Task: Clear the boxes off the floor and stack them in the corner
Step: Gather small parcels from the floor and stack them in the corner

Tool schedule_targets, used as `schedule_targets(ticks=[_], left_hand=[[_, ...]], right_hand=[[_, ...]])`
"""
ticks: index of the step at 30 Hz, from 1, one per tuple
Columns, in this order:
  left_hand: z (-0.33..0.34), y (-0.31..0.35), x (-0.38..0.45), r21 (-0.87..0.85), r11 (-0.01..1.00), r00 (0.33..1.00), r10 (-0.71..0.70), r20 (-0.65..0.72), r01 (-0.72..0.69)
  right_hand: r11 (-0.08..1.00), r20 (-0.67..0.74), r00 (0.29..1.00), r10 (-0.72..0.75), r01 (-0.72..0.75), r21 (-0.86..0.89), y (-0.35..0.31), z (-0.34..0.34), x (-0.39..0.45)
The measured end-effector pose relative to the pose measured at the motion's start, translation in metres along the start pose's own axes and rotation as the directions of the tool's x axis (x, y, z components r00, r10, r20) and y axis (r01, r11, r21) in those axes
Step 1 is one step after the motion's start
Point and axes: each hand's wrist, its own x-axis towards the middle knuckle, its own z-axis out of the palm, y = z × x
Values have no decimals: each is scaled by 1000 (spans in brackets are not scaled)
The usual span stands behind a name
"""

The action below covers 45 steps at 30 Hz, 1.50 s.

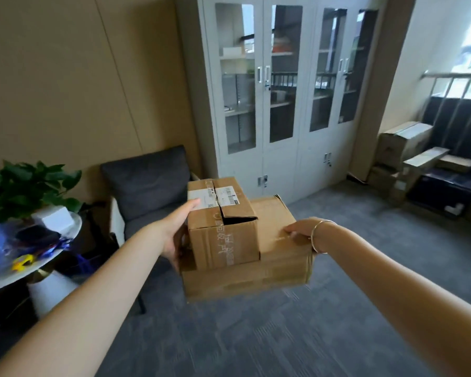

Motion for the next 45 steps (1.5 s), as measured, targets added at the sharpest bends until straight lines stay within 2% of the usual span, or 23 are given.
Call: schedule_targets(ticks=[5, 9, 14, 17, 29, 39, 42, 45], left_hand=[[51, 98, 100, 153, 988, 990, 13, 139, -34], [117, 166, 164, 226, 972, 975, 21, 220, -72], [204, 246, 226, 311, 947, 967, -8, 256, -75], [266, 305, 274, 333, 939, 959, -10, 284, -89], [457, 480, 412, 440, 888, 943, -20, 332, -136], [658, 665, 534, 479, 847, 876, -32, 481, -232], [721, 711, 566, 476, 829, 856, 5, 517, -293], [779, 747, 611, 504, 807, 829, -31, 558, -308]], right_hand=[[991, -143, 986, 88, -72, 109, -20, -65, 71], [978, -208, 964, 163, -130, 165, -26, -129, 136], [975, -263, 947, 182, -139, 175, -38, -218, 219], [979, -317, 933, 173, -127, 161, -52, -284, 271], [931, -375, 890, 260, -128, 343, -80, -469, 429], [900, -508, 798, 325, -97, 424, -121, -661, 584], [879, -532, 768, 357, -84, 470, -125, -716, 621], [860, -533, 753, 384, -82, 504, -120, -765, 656]])
